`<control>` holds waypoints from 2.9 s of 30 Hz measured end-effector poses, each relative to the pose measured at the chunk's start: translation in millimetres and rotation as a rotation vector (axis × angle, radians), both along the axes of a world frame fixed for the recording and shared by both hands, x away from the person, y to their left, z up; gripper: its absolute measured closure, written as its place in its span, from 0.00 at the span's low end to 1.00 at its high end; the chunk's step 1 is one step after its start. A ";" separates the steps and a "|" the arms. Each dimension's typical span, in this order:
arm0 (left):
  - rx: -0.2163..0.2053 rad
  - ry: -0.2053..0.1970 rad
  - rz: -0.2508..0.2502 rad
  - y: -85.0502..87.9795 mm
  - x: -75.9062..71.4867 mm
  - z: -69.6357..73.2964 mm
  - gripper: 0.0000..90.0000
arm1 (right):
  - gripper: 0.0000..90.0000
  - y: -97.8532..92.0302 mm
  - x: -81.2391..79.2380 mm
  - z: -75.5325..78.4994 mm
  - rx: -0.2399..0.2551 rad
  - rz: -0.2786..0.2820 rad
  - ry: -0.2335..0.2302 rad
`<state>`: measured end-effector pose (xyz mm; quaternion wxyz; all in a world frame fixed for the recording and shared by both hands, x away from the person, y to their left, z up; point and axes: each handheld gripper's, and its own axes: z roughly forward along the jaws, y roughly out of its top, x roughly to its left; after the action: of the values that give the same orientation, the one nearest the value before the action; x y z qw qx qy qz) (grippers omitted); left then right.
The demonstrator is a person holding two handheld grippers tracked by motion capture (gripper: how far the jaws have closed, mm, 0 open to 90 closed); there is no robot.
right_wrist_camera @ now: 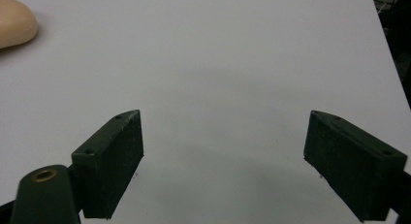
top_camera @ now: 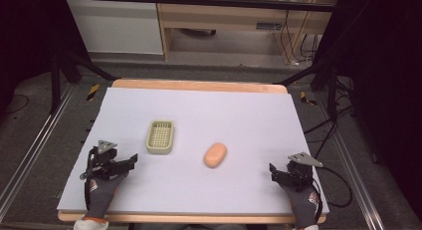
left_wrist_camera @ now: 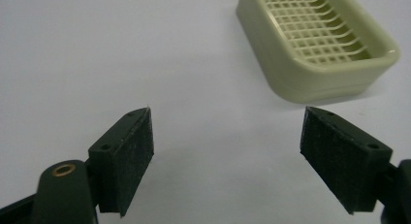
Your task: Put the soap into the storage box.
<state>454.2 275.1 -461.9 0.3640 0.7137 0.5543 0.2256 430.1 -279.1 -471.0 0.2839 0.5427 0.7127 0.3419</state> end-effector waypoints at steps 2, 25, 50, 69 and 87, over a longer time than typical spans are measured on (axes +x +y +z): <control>0.003 -0.002 -0.018 -4.2 -1.9 1.3 0.21 | 0.16 -1.4 -0.6 -0.3 0.010 -0.006 0.003; 0.020 0.006 -0.127 -34.5 -8.8 11.2 0.23 | 0.13 1.4 -2.0 -0.3 -0.008 0.000 0.001; 0.032 -0.012 -0.221 -65.5 -10.5 22.8 0.23 | 0.12 5.5 -2.0 -0.1 -0.030 -0.001 -0.003; 0.053 -0.024 -0.276 -81.2 -3.0 40.2 0.23 | 0.12 6.8 -2.7 0.4 -0.043 -0.004 -0.008; 0.069 -0.035 -0.336 -112.5 4.9 50.9 0.23 | 0.12 7.0 -2.7 0.6 -0.044 -0.001 -0.011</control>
<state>459.1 162.6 -411.0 0.3815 0.8043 0.4129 0.1928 427.4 -272.2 -470.4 0.2999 0.5349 0.7183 0.3287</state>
